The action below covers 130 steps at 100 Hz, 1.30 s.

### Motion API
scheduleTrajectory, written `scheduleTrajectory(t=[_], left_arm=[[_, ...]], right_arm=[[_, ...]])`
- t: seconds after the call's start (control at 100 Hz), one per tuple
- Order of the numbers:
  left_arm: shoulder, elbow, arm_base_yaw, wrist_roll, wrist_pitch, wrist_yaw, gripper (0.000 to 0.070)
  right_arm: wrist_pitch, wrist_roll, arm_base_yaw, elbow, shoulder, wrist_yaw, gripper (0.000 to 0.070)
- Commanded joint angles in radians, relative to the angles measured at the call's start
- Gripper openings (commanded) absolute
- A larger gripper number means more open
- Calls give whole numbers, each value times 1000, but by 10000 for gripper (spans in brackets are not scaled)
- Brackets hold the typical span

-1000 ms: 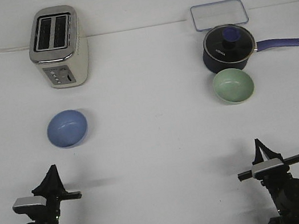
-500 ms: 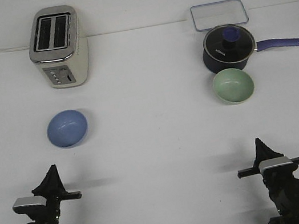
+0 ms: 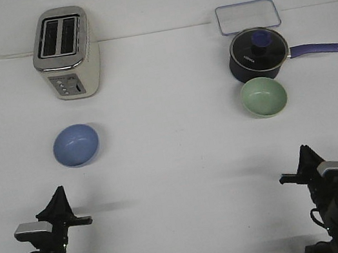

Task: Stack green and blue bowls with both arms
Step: 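Reach the right gripper forward to the rim of the pale green bowl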

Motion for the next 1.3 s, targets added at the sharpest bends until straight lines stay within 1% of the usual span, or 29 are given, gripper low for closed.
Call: scheduleTrajectory(t=[0.0,0.03,0.05,0.07,0.35,0.48,0.65,0.77,0.99,1.17,1.23,1.26,1.29], left_arm=[[-1,-19,1,0,11,4,14],[-1,-19,1,0,11,4,14],[-1,-19,1,0,11,4,15],[-1,-19,1,0,11,4,14],[-1,-19,1,0,11,4,14],[-1,-19,1,0,11,4,14],[-1,-19,1,0,11,4,14],[-1,-19,1,0,11,4,14],[-1,-19,1,0,11,4,14],[-1,-19,1,0,11,4,14],[-1,-19,1,0,11,4,14],[-1,-19,1,0,11,4,14],[-1,-19,1,0,11,4,14]], right_arm=[[-6,20,0,66,83,2,380],[-13,21,0,96,125,2,454],[-18,21,0,116,153,2,479],[-23,21,0,137,183,2,486],[-119,13,-23,435,646,-10,486],[-175,-10,-54,590,875,-51,486],[-244,-40,-82,776,1133,-49,486],[-259,-56,-103,872,1270,-48,485],[-259,-66,-124,966,1442,-50,485],[-233,-71,-130,974,1516,-60,481],[-228,-78,-130,974,1532,-75,479],[-227,-81,-130,974,1538,-75,459],[-227,-84,-130,974,1543,-75,405]])
